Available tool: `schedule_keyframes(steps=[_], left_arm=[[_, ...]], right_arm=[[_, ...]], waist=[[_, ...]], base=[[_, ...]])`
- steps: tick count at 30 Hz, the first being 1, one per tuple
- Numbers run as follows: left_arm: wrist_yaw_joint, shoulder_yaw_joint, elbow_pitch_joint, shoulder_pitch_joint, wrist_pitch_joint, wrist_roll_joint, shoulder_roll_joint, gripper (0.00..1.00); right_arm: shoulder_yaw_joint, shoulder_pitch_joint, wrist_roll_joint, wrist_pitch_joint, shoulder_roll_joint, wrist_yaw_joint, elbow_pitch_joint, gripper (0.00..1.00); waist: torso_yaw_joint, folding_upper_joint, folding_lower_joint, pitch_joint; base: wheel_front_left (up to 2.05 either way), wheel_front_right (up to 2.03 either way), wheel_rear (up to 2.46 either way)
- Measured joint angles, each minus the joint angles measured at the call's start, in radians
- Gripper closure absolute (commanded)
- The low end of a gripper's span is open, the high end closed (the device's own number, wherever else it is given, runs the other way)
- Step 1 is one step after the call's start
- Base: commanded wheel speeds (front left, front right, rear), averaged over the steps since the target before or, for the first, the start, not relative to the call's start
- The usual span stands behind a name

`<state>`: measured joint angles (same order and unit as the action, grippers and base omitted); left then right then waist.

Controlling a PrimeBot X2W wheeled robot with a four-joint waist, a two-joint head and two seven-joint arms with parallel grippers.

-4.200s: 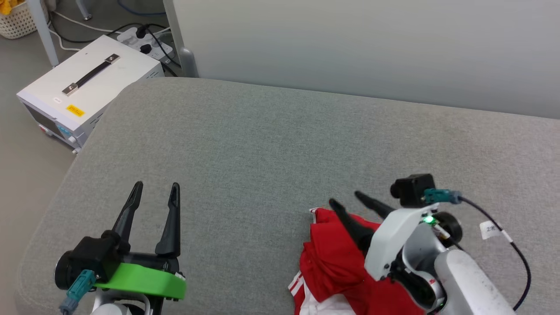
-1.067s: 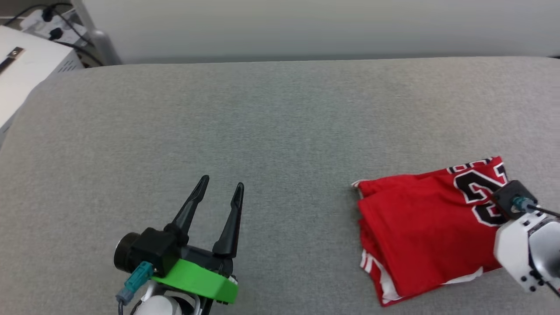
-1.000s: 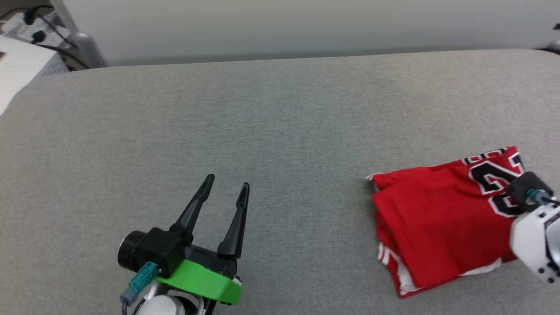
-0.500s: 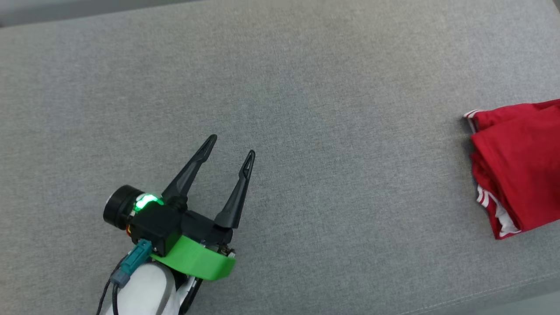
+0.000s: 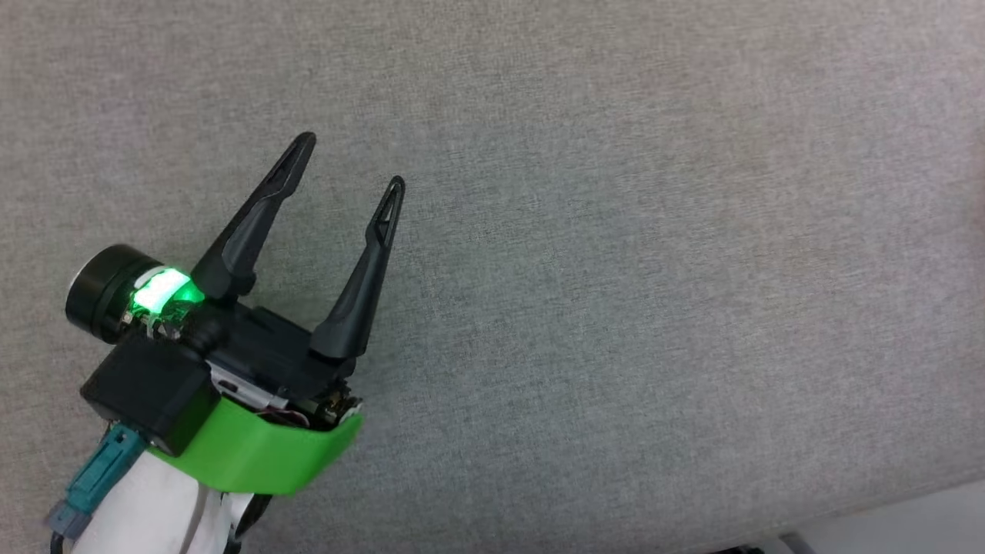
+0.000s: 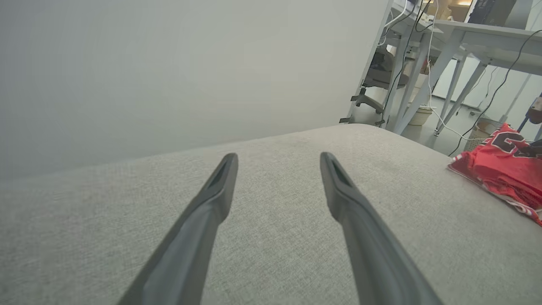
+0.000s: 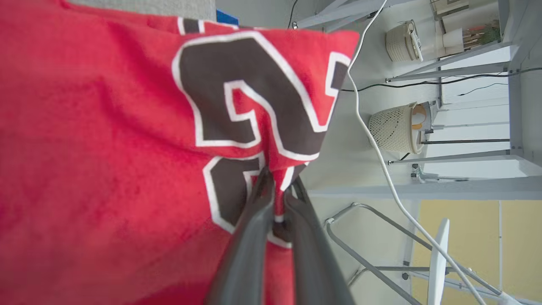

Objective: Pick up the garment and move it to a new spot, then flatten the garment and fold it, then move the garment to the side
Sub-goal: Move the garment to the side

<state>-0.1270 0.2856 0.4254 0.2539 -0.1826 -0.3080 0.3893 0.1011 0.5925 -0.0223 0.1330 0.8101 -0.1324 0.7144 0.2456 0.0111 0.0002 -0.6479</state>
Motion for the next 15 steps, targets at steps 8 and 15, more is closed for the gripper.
schedule_keyframes(steps=[8,15], left_arm=[[0.008,0.006,0.012,-0.001,0.007,0.000,0.010,0.00],[0.009,0.021,-0.031,-0.001,-0.019,-0.001,-0.007,0.00]], right_arm=[[0.044,0.067,0.040,-0.026,-0.052,0.000,0.123,0.53],[0.057,0.105,0.076,-0.076,-0.067,0.000,0.155,0.00]], waist=[[-0.031,0.0000,0.0000,-0.041],[-0.038,0.0000,-0.0001,0.000]], base=[[0.00,0.00,0.00],[0.00,0.00,0.00]])
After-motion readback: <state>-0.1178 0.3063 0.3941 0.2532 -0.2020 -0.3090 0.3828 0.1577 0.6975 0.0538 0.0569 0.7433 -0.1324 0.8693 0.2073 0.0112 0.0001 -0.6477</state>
